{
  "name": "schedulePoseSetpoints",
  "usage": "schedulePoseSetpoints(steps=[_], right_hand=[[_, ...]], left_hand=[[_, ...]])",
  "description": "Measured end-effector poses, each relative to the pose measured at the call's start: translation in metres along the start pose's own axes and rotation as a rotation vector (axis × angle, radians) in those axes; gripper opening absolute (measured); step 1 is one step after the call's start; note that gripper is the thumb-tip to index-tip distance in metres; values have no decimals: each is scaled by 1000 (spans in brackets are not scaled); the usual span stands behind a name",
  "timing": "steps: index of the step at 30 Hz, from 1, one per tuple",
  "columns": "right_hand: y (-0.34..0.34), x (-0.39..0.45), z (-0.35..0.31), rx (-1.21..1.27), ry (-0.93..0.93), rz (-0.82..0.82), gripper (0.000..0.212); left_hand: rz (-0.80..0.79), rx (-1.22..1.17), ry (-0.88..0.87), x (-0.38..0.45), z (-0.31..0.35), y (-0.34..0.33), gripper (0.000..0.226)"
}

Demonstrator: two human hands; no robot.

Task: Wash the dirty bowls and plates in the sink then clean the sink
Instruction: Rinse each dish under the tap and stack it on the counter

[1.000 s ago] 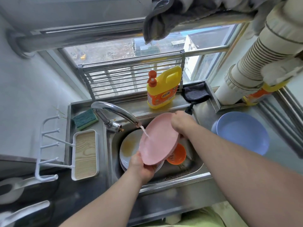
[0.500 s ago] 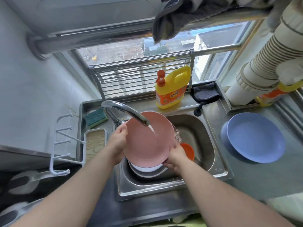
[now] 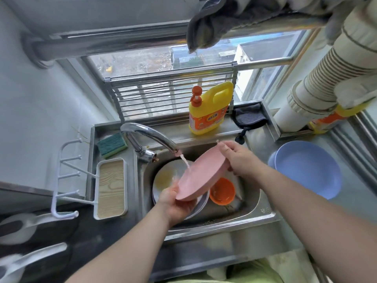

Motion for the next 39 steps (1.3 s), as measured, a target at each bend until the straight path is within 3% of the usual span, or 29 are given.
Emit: schedulePoseSetpoints(steps=[2,4,7,8,11,14,17,20,24,28,33,39], right_hand=[[9,-3,7,-146,57,-3,61],[8,-7,9,-207,92,-5,83],[-2,-10,6,-207,150,50,90],[-6,-11,7,-162,112,84,92],[-20,-13,21,64,-91,174,99],[-31,-17,34,159,-262,185,83],[-43,-19,39,161,-328,150,62],[-66,-15,29,210,-302,109,44],[-94,-4,-5,205,-187,12,23],[-102,6,-38,252,-155,-52,21],[-83,18,-35,387,-259,-16,21],[-50,22,21,566,-443,86,20]], left_hand=[[4,57,0,-3,9,5,27],[4,108,13,-3,20,13,46],[-45,90,74,-9,22,12,52],[-54,83,97,-11,20,10,52],[-16,18,198,-11,4,13,80],[50,112,84,-1,4,25,85],[81,171,-60,11,15,39,71],[130,191,-117,13,27,50,60],[205,102,-116,10,46,68,69],[237,80,-94,10,55,80,79],[199,76,-117,7,57,66,62],[32,54,-149,7,52,27,42]])
Point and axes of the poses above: each hand's wrist, its own x-axis towards the middle knuckle, its own y-axis out of the back of the hand, z = x × y, the point moved 5 cm from there along x, towards the middle knuckle, and after that the axes turned 12 degrees about -x, right-handed, at the moved point
